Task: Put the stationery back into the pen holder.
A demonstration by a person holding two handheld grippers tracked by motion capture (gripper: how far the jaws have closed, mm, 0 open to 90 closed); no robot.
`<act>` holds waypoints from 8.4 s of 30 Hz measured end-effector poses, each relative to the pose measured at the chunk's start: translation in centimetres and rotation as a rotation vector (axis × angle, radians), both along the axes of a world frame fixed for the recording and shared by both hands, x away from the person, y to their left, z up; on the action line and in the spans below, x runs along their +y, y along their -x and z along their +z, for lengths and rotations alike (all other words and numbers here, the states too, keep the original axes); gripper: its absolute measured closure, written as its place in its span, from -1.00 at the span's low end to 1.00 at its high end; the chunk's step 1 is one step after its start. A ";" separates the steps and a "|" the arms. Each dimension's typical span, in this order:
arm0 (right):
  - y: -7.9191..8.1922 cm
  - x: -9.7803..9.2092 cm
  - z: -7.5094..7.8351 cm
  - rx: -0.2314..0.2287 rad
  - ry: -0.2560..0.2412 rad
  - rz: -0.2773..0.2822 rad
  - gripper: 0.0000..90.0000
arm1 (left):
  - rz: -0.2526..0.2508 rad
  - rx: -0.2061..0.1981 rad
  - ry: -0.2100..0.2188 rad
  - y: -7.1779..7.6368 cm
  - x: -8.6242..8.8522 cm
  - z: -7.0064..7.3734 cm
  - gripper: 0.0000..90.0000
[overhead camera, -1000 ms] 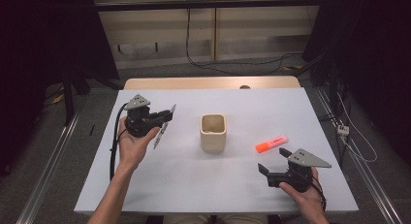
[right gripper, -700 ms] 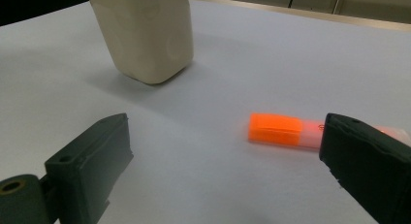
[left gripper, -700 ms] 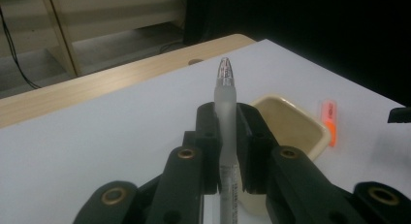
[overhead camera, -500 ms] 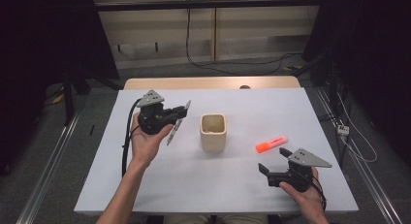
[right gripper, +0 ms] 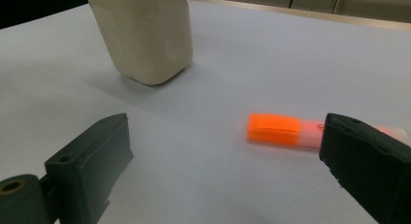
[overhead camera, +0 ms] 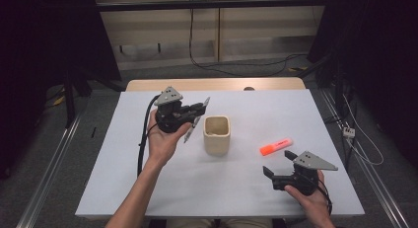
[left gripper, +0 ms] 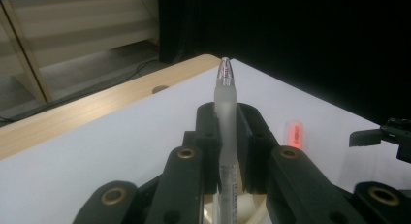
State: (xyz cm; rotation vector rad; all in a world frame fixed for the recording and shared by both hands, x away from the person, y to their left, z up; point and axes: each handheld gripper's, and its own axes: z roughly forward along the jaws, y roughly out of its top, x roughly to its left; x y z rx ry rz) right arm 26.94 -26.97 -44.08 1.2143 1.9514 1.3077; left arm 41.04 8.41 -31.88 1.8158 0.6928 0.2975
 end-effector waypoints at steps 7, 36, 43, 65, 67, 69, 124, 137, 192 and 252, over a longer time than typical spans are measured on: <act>0.0 0.0 0.0 -0.001 -0.004 0.003 -0.91 | -0.009 -0.009 0.015 -0.6 -1.7 0.1 0.80; 0.1 0.0 0.0 0.002 -0.007 0.006 -0.91 | 0.000 -0.060 0.019 -3.3 -6.5 -0.4 0.80; 0.1 -0.1 0.0 0.004 -0.004 0.005 -0.91 | 0.013 -0.034 0.021 -3.8 -6.7 -1.6 0.80; 0.2 -0.2 0.0 0.000 -0.002 -0.001 -0.91 | 0.032 0.043 -0.013 -3.7 -5.4 -4.5 0.17; 0.2 -0.2 0.0 0.000 -0.001 -0.002 -0.91 | 0.046 0.056 -0.012 -3.7 -5.2 -4.5 -0.03; 0.2 -0.2 0.0 0.000 -0.001 0.000 -0.91 | 0.060 0.058 -0.025 -3.6 -5.0 -4.5 -0.24; -4.3 -0.5 0.8 0.126 0.064 -0.023 -0.70 | 0.208 0.114 -0.263 4.4 8.2 -8.9 -0.87; -7.0 -3.4 2.8 0.106 0.073 -0.113 -0.35 | 0.182 0.110 -0.260 8.7 9.3 -10.0 -0.87; -13.7 -6.5 -1.4 0.413 0.123 -0.120 1.00 | 0.246 0.159 -0.122 10.5 11.7 -11.7 -0.81; -7.3 -7.5 0.8 0.324 0.054 -0.014 0.02 | 0.247 0.144 -0.140 10.4 12.0 -11.4 -0.81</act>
